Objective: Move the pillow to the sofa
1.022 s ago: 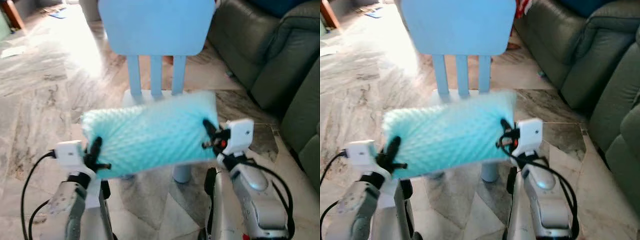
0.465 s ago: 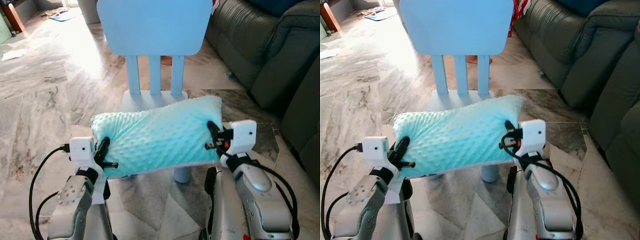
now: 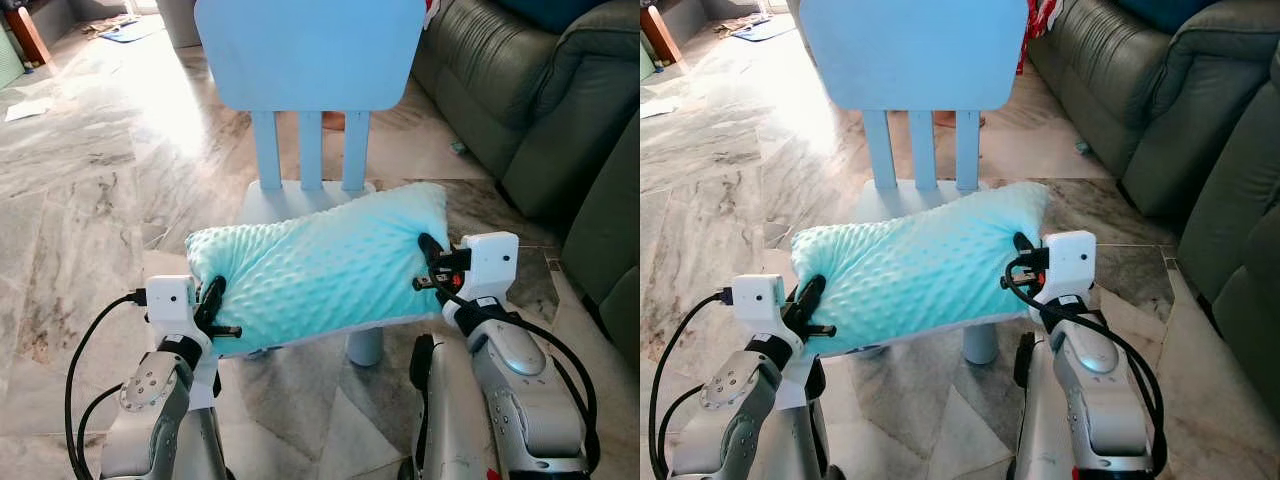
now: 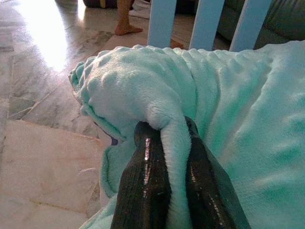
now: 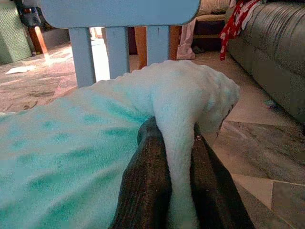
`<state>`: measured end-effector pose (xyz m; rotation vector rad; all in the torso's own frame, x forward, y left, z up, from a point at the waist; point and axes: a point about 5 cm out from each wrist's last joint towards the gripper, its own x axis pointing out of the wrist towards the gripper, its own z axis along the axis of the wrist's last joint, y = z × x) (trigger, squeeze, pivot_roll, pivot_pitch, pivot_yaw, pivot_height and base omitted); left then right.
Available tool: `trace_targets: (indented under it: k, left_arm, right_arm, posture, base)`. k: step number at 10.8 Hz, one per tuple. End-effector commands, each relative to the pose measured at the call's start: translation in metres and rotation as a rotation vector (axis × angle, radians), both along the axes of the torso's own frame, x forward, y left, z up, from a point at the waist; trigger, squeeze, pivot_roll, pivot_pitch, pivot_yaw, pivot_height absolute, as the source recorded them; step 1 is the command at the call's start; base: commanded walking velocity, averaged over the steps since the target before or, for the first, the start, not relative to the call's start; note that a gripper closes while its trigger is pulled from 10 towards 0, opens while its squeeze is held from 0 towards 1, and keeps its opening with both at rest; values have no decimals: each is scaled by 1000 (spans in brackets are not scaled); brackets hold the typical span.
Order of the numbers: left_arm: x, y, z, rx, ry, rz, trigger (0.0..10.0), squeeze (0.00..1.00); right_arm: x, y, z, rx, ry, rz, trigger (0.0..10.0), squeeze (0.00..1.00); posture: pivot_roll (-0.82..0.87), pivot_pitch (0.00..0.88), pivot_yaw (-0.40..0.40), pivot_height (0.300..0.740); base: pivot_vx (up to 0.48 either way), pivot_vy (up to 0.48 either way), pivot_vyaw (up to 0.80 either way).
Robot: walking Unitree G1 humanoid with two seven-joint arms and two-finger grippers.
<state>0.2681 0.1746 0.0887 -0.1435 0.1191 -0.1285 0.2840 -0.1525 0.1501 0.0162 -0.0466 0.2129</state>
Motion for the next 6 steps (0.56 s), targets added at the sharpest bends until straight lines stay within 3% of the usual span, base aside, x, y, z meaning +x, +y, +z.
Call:
trace_targets:
  k: [1,6]
  left_arm:
    - [1,0,2,16,-9,-16,10000,0]
    - [1,-3,2,18,-9,-31,10000,0]
  right_arm:
    - [1,1,13,10,-47,-3,10000,0]
    - [0,2,11,17,-40,-2,10000,0]
  posture:
    - [-183,0,45,371]
    - [-186,0,49,429]
  base:
    - [0,0,0]
    - [0,0,0]
